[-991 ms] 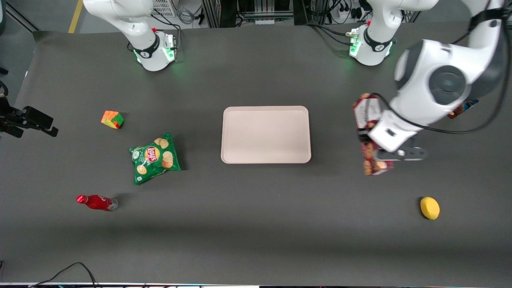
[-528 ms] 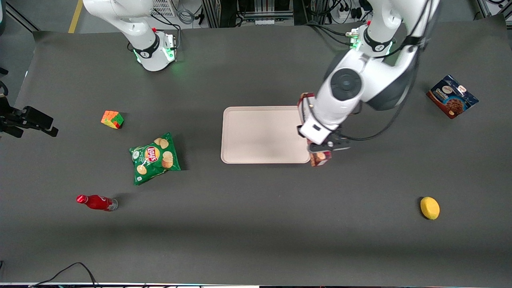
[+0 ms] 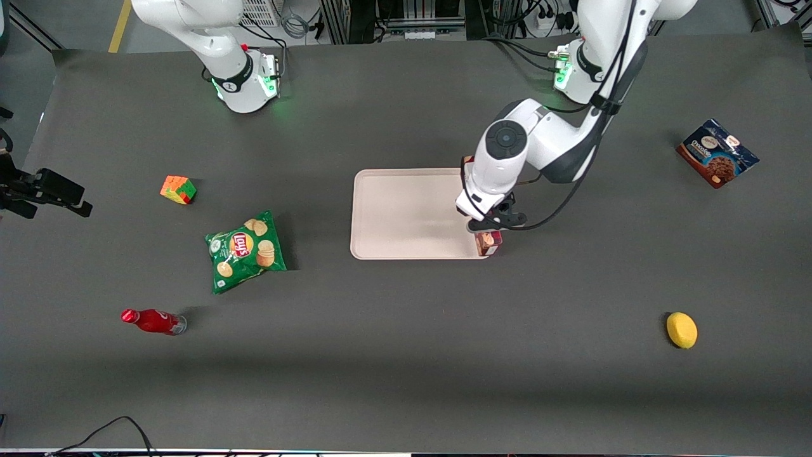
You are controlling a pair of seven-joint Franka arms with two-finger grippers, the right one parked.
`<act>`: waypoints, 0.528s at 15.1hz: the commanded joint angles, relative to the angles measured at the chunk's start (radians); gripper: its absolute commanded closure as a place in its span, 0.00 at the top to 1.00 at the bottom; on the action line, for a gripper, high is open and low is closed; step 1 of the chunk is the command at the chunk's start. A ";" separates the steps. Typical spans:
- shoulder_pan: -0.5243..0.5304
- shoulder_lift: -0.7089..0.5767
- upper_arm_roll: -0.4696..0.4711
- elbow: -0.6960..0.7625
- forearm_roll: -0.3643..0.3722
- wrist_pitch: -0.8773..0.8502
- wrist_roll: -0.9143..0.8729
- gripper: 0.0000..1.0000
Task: Place red cookie box on tray
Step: 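Lower the red box onto the tray edge and open the left gripper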
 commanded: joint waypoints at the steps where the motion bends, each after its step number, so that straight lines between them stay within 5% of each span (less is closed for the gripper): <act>1: -0.035 0.044 -0.006 -0.002 0.121 0.013 -0.076 0.00; 8: -0.058 0.099 -0.009 -0.002 0.136 0.076 -0.139 0.03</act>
